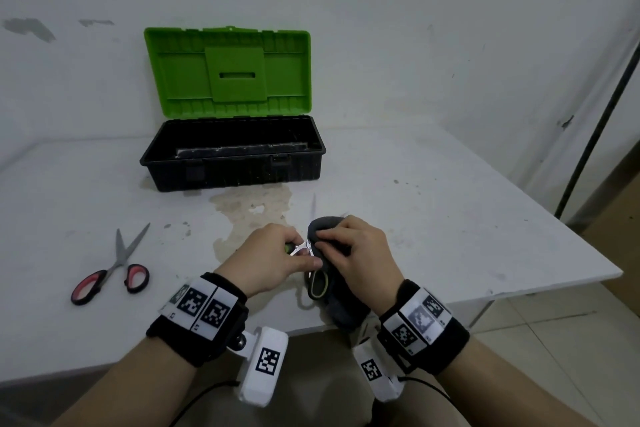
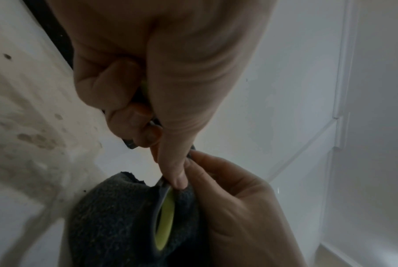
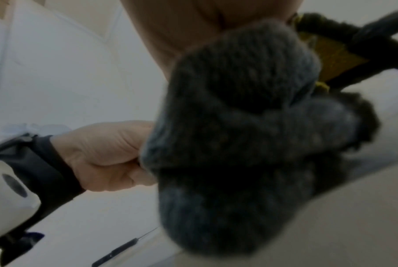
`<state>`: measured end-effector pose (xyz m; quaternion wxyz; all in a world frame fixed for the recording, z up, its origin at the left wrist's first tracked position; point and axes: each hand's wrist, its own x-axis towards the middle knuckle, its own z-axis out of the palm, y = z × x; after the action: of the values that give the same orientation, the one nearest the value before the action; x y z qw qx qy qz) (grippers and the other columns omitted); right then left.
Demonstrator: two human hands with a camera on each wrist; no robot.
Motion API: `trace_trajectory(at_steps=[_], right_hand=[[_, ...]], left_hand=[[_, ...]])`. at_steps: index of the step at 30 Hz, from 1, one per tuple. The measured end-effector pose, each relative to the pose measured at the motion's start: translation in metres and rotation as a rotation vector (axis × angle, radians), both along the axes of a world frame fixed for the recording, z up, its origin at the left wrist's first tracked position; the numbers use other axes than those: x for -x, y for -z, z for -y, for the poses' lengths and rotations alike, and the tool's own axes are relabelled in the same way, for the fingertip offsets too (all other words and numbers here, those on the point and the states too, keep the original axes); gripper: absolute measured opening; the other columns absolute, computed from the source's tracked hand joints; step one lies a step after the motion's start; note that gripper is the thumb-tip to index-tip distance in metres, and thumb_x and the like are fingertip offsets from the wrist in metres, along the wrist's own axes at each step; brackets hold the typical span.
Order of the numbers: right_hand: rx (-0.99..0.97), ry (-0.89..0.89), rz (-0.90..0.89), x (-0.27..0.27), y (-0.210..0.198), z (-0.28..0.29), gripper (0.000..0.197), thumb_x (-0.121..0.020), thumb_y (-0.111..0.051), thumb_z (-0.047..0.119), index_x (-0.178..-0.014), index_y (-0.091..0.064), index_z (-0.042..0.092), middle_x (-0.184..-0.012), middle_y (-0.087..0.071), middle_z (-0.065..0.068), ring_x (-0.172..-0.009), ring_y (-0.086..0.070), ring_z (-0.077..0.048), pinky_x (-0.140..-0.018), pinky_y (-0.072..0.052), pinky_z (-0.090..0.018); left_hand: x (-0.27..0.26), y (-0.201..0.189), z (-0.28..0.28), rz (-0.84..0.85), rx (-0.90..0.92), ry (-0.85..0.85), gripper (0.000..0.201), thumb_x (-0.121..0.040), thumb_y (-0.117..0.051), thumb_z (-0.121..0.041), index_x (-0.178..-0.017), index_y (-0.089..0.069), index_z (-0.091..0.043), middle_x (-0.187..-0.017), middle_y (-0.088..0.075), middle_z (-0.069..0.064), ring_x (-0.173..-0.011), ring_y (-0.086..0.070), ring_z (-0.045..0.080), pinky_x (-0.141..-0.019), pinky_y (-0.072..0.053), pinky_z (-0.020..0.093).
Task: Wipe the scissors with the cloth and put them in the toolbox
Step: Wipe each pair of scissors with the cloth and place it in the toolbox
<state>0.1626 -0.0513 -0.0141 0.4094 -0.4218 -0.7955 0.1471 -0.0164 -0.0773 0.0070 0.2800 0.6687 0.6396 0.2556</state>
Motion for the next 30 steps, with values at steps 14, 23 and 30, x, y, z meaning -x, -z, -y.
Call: trace_trajectory(at_steps=[14, 23, 30], right_hand=[[-0.024, 0.118, -0.023, -0.019, -0.013, -0.001, 0.008, -0.084, -0.073, 0.022, -0.092, -0.074, 0.022, -0.083, -0.063, 0.013, -0.074, -0.054, 0.003, -0.073, -0.038, -0.005], [0.016, 0.152, 0.014, -0.013, -0.008, -0.013, 0.011, -0.085, -0.07, 0.019, -0.093, -0.076, 0.016, -0.085, -0.065, 0.003, -0.079, -0.059, -0.011, -0.069, -0.036, -0.007], [0.09, 0.253, -0.027, -0.037, -0.013, -0.019, 0.01, -0.088, -0.068, 0.025, -0.094, -0.072, 0.02, -0.091, -0.069, 0.007, -0.084, -0.06, -0.008, -0.078, -0.042, -0.016]], left_hand=[[0.011, -0.002, 0.001, -0.083, -0.017, 0.027, 0.034, -0.078, -0.08, -0.049, -0.075, -0.067, -0.018, -0.068, -0.054, -0.005, -0.061, -0.047, 0.009, -0.056, -0.035, 0.023], [0.001, 0.003, -0.005, -0.046, -0.065, 0.114, 0.038, -0.075, -0.08, -0.053, -0.069, -0.064, -0.019, -0.065, -0.053, -0.004, -0.06, -0.046, 0.01, -0.057, -0.035, 0.027], [0.001, 0.019, -0.006, 0.035, -0.026, 0.018, 0.032, -0.076, -0.082, -0.047, -0.067, -0.065, -0.021, -0.061, -0.05, -0.011, -0.054, -0.044, 0.002, -0.053, -0.032, 0.019]])
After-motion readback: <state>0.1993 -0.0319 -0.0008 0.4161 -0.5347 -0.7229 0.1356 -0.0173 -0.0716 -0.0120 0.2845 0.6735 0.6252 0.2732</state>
